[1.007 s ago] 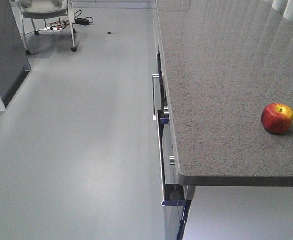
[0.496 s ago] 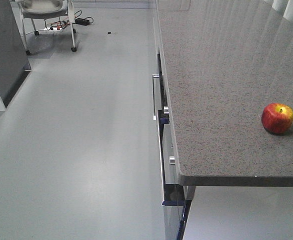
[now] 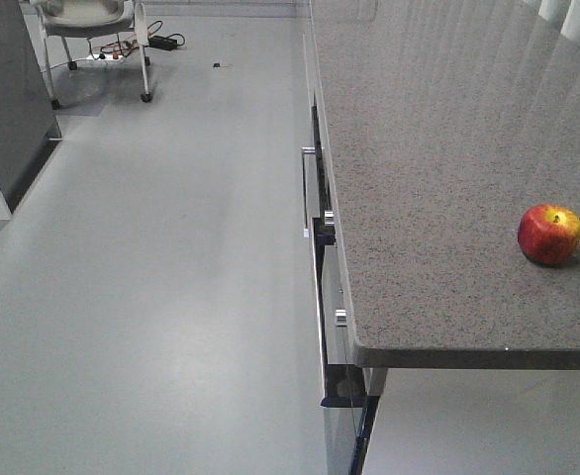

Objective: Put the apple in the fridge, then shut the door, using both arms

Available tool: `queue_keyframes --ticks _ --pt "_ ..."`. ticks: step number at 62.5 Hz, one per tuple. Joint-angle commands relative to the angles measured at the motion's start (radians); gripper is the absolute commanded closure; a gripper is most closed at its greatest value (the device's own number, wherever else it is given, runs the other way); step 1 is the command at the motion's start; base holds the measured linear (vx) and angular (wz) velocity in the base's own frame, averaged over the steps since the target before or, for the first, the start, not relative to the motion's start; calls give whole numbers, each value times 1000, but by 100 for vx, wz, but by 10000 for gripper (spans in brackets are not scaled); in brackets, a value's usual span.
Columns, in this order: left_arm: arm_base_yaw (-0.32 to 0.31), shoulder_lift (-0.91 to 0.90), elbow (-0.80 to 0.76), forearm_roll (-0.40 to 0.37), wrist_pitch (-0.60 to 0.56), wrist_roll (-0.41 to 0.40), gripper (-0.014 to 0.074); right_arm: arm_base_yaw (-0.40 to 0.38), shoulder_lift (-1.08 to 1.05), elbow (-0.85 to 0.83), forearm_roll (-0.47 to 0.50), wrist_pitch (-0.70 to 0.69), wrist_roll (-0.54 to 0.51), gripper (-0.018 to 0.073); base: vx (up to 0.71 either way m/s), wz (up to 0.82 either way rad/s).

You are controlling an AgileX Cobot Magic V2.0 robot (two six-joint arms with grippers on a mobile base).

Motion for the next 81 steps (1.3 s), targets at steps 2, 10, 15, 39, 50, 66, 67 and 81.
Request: queue_keyframes --ticks 2,10,15,39,50,66,67,81 --pt "2 -14 28 -2 -69 -10 603 -7 -18 3 57 -148 5 563 0 0" --pt "2 -14 28 -2 -69 -10 603 -7 4 -122 96 87 5 563 0 0" --pt "2 -14 28 -2 -69 -10 603 -7 55 -259 93 304 -5 563 0 0" --pt "2 -14 28 -2 -69 -10 603 -7 525 -913 70 759 -271 458 0 0" --pt "2 -14 28 -2 -69 -10 603 -7 705 -1057 80 781 -319 90 0 0" --pt "2 -14 28 -2 -69 -10 603 -7 820 -1056 87 739 -294 -163 0 0" --pt "2 -14 28 -2 -69 -10 603 -7 827 -1058 85 737 -293 -162 0 0" --pt "2 -14 28 -2 -69 -10 603 -7 999 -1183 -2 848 -223 -126 0 0"
